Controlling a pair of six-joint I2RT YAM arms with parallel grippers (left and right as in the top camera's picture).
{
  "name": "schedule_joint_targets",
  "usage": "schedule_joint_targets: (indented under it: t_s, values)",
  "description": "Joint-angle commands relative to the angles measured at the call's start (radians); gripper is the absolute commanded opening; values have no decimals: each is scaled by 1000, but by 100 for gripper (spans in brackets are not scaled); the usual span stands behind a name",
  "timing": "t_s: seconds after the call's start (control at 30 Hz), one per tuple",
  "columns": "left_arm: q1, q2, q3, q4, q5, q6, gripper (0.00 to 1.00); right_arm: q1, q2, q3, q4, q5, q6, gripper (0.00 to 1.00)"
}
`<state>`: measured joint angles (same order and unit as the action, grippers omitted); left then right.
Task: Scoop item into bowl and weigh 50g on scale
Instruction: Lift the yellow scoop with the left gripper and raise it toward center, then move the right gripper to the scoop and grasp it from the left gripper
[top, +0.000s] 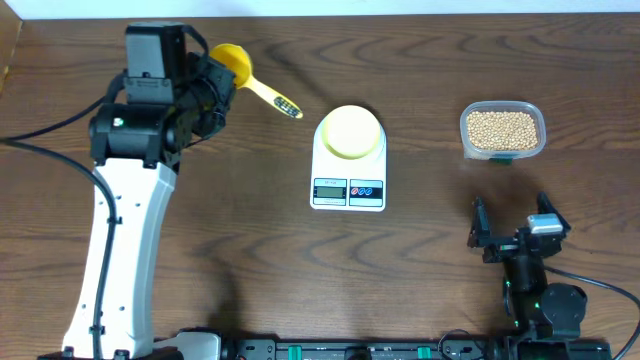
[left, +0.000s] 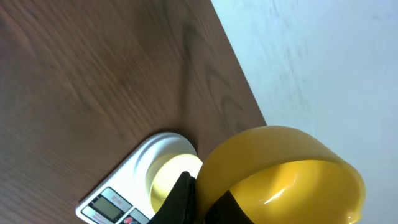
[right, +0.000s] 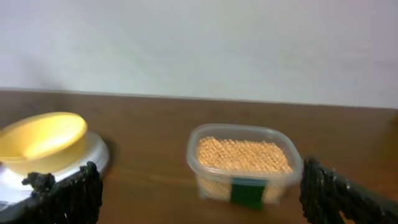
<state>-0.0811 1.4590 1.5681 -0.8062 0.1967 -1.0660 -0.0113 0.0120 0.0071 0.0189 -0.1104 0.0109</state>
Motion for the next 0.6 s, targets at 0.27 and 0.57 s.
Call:
schedule_joint_targets:
  t_s: [0.27,0.57]
  values:
    - [-17,24,10,28,-2,-13,8,6,267,202,105,-383,231,99]
    - [-17,24,10,23,-2,-13,8,-35,835,727,89,-792,241,99]
